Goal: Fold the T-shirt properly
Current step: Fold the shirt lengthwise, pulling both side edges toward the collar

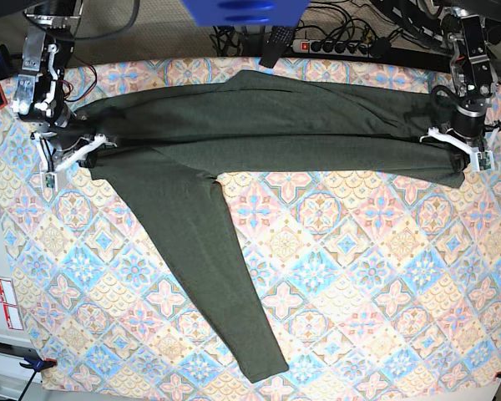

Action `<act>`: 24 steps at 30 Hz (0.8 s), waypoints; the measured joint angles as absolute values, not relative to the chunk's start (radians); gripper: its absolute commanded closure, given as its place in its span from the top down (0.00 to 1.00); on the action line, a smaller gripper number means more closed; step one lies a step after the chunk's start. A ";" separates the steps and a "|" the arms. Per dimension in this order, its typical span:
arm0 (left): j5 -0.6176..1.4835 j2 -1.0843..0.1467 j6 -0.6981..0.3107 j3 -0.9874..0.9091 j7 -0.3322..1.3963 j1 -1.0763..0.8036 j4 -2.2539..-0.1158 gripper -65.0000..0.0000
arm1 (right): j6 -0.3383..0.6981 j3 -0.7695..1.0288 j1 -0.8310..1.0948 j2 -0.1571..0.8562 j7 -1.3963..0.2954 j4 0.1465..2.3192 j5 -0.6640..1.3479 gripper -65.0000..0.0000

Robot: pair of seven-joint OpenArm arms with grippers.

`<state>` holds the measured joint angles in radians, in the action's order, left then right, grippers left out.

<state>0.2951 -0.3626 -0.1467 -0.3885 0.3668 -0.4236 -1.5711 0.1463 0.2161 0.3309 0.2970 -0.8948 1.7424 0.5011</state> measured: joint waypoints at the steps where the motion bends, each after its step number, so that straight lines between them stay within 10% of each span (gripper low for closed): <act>1: 0.295 -0.363 -0.146 -0.389 0.370 -0.431 -1.571 0.00 | 0.146 0.216 0.337 0.297 -0.894 1.744 0.501 0.00; 17: 0.287 -0.363 -0.146 -0.384 0.375 -0.404 -1.423 0.00 | 0.148 0.208 0.369 0.297 -0.895 1.740 0.500 0.03; 24: 0.292 -0.363 -0.142 -0.383 0.370 -0.404 -1.423 0.39 | 0.146 0.209 0.391 0.297 -0.900 1.750 0.494 0.32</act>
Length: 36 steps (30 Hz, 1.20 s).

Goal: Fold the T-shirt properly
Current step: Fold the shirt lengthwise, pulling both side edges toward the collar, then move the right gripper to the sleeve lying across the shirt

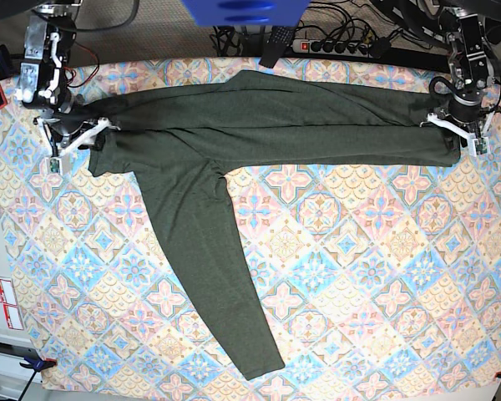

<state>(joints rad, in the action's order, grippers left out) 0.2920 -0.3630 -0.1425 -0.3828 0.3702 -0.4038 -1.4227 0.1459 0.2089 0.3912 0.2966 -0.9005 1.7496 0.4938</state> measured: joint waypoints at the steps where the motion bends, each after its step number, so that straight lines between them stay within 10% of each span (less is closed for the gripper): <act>1: 0.292 -0.363 -0.142 -0.382 0.370 -0.407 -1.423 0.43 | 0.146 0.212 0.391 0.297 -0.899 1.752 0.494 0.36; 16: 0.523 -0.363 -0.128 -0.438 0.371 -0.466 -1.541 0.47 | 0.146 0.096 0.144 0.296 -0.878 1.738 0.495 0.40; 30: 0.761 -0.366 -0.126 -0.467 0.474 -0.459 -1.544 0.47 | 0.146 -0.200 -0.237 0.292 -0.805 1.243 0.490 0.40; 36: 0.829 -0.352 -0.127 -0.511 0.545 -0.460 -1.544 0.65 | 0.146 -0.319 -0.335 0.297 -0.731 1.066 0.489 0.40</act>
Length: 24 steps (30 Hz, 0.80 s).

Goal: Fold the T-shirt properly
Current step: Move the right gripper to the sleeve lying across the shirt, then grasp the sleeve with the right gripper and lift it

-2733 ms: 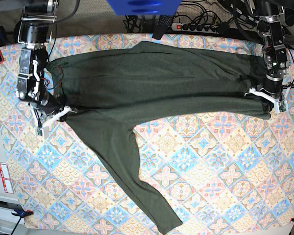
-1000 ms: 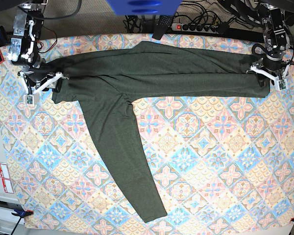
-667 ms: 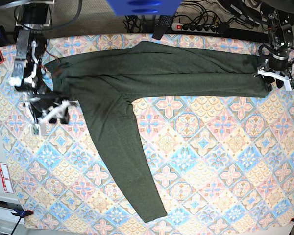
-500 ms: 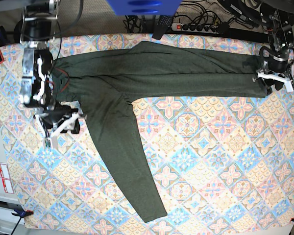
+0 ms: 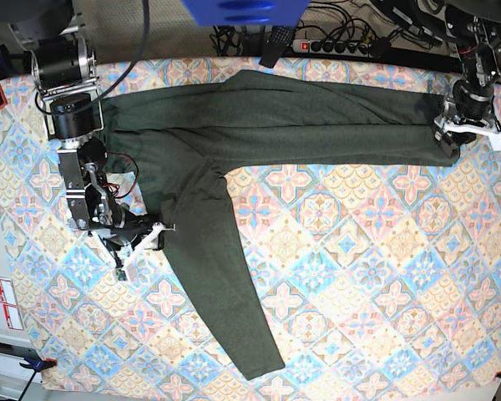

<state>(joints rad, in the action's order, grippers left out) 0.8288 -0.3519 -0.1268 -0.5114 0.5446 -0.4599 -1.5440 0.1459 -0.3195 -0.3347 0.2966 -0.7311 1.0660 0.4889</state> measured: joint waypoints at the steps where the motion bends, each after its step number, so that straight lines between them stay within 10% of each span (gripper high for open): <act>1: 0.832 -0.355 -0.123 -0.521 0.546 -0.460 -1.544 0.66 | 0.146 -0.336 -0.349 0.295 -0.727 1.037 0.487 0.40; 24: 0.861 -0.355 -0.127 -0.519 0.550 -0.479 -1.545 0.67 | 0.152 -0.512 -0.499 0.102 -0.495 0.706 0.091 0.40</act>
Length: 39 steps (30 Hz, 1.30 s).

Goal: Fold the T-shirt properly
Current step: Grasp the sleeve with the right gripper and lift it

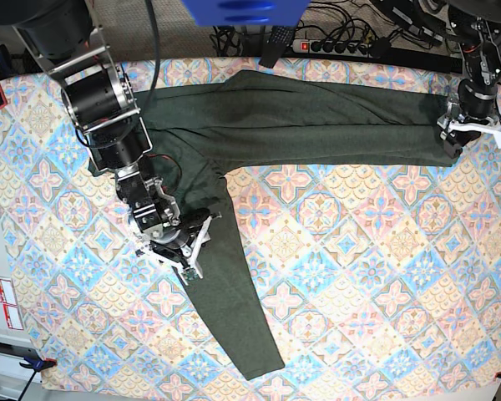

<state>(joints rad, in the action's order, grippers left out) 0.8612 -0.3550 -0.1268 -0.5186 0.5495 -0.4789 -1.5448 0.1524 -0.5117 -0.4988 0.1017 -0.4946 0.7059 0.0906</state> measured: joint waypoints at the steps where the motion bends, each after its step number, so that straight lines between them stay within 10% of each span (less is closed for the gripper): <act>1: 0.857 -0.355 -0.124 -0.519 0.550 -0.480 -1.545 0.67 | 0.154 -0.511 -0.500 0.100 -0.489 0.706 0.089 0.40; 39: 0.857 -0.355 -0.128 -0.519 0.550 -0.486 -1.545 0.64 | 0.262 -0.268 -0.469 0.109 -0.424 0.630 0.083 0.40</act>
<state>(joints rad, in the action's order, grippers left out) 0.8570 -0.3546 -0.1276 -0.5186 0.5503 -0.4862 -1.5448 0.2623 -0.2684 -0.4694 0.1093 -0.4236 0.6296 0.0830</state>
